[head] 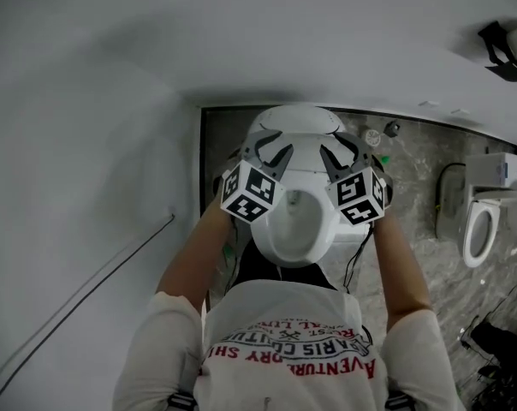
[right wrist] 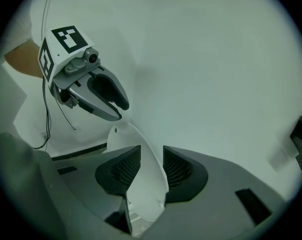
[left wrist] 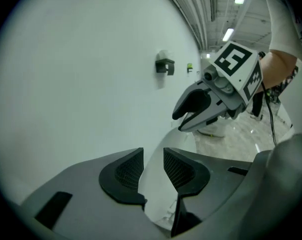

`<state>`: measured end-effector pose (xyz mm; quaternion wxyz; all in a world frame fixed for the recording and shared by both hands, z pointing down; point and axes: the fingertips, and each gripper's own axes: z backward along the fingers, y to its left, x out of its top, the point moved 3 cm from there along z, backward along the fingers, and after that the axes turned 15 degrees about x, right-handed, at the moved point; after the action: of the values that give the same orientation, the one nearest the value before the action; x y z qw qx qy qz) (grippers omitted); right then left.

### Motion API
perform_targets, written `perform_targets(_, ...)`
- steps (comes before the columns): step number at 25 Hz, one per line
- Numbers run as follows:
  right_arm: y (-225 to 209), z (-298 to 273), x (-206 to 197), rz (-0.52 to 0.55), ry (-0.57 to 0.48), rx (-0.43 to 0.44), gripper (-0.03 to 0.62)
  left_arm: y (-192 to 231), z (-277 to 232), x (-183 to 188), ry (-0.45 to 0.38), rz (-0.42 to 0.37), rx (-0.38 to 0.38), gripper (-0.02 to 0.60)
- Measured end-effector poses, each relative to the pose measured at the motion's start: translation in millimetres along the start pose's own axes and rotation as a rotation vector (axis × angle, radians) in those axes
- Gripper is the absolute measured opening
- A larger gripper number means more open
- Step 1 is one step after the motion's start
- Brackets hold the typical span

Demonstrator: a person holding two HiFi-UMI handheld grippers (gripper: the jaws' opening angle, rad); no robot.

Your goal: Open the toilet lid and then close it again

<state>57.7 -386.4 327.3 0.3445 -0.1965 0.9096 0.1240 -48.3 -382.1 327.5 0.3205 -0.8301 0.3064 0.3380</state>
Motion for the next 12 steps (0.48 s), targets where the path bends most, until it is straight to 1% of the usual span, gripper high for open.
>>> perform_targets(3, -7.0, -11.1, -4.2, 0.045, 0.058, 0.032, 0.095, -4.9, -17.0, -2.1, 0.016, -0.159, -0.022, 0.118)
perform_targets(5, -10.3, -17.4, -7.1, 0.074, 0.093, 0.054, 0.095, -8.7, -26.1, -3.3, 0.030, -0.228, -0.035, 0.118)
perform_targets(7, -13.0, -22.2, -9.2, 0.096, 0.109, 0.063, 0.094, -11.2, -33.7, -3.6, 0.041, -0.261, -0.039, 0.118)
perform_targets(10, -14.4, -26.7, -12.8, 0.112, 0.126, 0.070, 0.090, -12.0, -41.4, -4.1, 0.041, -0.308, -0.024, 0.118)
perform_targets(12, -13.2, -28.1, -15.9, 0.119, 0.131, 0.070, 0.063, -14.4, -44.3, -6.6, 0.044, -0.326, -0.027, 0.117)
